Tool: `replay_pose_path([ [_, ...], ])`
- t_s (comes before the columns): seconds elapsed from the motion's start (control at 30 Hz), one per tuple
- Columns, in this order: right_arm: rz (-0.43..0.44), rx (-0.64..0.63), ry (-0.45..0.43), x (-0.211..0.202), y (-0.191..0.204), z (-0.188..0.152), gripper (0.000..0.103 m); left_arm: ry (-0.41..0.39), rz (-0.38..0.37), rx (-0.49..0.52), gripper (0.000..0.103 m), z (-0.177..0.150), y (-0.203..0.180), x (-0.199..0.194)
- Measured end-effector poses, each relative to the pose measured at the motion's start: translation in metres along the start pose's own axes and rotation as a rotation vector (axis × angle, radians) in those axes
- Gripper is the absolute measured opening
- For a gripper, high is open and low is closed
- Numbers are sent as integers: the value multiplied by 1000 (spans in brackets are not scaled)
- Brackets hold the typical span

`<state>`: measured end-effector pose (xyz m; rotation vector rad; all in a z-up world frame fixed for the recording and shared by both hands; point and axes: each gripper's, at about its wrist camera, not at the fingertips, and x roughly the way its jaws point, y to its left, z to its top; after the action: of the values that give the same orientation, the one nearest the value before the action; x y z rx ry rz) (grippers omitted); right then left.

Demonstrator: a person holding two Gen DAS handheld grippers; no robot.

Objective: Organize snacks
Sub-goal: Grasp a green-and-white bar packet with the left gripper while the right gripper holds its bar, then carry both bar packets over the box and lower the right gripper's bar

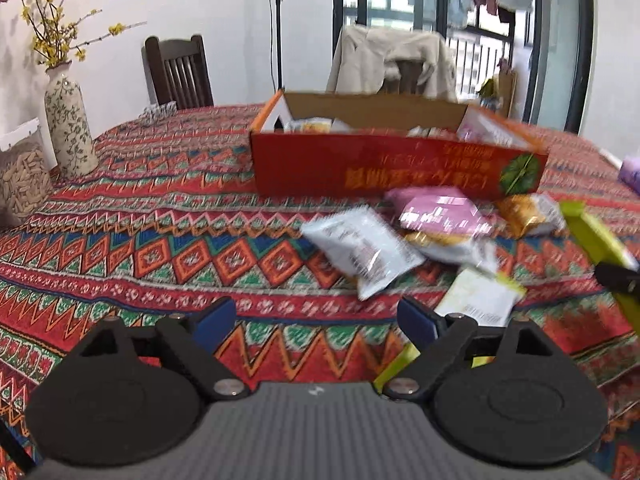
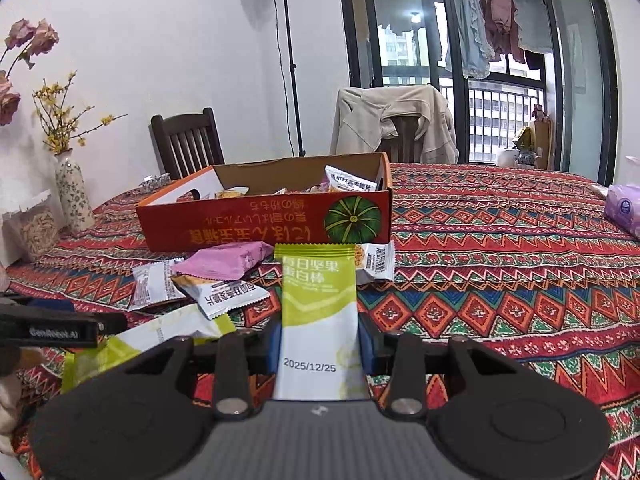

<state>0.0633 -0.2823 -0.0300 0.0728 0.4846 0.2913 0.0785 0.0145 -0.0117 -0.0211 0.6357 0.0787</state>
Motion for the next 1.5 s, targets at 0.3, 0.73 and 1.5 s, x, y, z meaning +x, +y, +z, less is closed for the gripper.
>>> replay_pose_path([
  [0.3,5,32,-16,-6,-15,-1,36,-24,-105,61,99,13,-29,-3],
  [0.73,38,58,-2,2,-25,-7,36,71,-155,131,97,6,-64,27],
  [1.5,54,57,1,5,-23,-6,37,65,-180,141,40,-4,-68,14],
])
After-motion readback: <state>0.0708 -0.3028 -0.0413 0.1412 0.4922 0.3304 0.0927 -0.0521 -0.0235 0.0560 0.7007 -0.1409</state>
